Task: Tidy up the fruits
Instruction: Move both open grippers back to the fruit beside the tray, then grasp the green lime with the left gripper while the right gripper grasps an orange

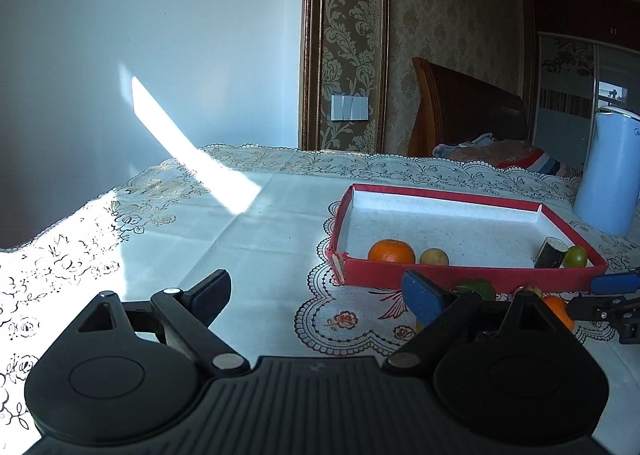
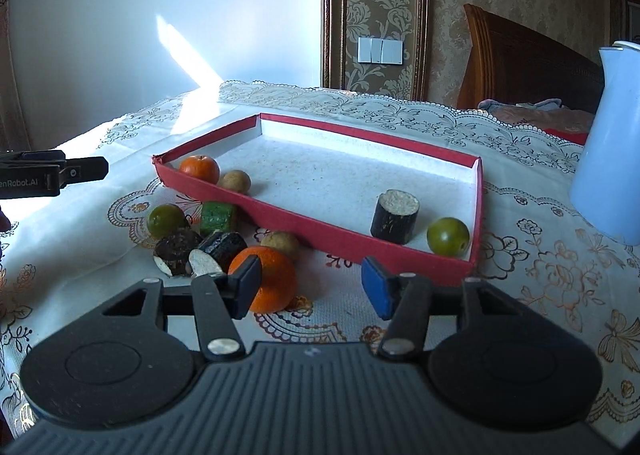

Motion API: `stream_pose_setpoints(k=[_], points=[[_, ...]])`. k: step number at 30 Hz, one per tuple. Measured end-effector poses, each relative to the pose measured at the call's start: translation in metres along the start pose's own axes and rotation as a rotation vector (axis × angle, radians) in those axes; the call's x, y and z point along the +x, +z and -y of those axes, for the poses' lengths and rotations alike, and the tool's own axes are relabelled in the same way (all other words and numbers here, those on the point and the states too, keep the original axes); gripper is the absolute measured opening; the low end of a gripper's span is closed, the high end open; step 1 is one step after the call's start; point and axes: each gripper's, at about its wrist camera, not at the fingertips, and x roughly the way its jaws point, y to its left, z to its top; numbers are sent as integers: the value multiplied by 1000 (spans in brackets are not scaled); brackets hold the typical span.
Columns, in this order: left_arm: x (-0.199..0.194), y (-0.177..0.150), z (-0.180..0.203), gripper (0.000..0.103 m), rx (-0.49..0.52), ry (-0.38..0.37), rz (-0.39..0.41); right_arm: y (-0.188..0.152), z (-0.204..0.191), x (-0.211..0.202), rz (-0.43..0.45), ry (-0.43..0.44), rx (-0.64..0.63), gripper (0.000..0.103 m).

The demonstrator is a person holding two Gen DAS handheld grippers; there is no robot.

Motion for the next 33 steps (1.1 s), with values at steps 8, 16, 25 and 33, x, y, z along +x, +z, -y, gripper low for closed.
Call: stream_pose_setpoints(k=[8,16,25,33], points=[[-6,-14,-3,93,36,-16,3,2,-10,-2,-15,9,-35,45],[-3,-18,0,93,41,-18,-3,1,-16,-9,-13,55,-36,45],[-1,-15,11,93,92,-13,-12,2,-22,19,-77,62,-62,45],[7,-5,38,93,177,-68,-24,-4,-14,14,-67,75,-21,39]])
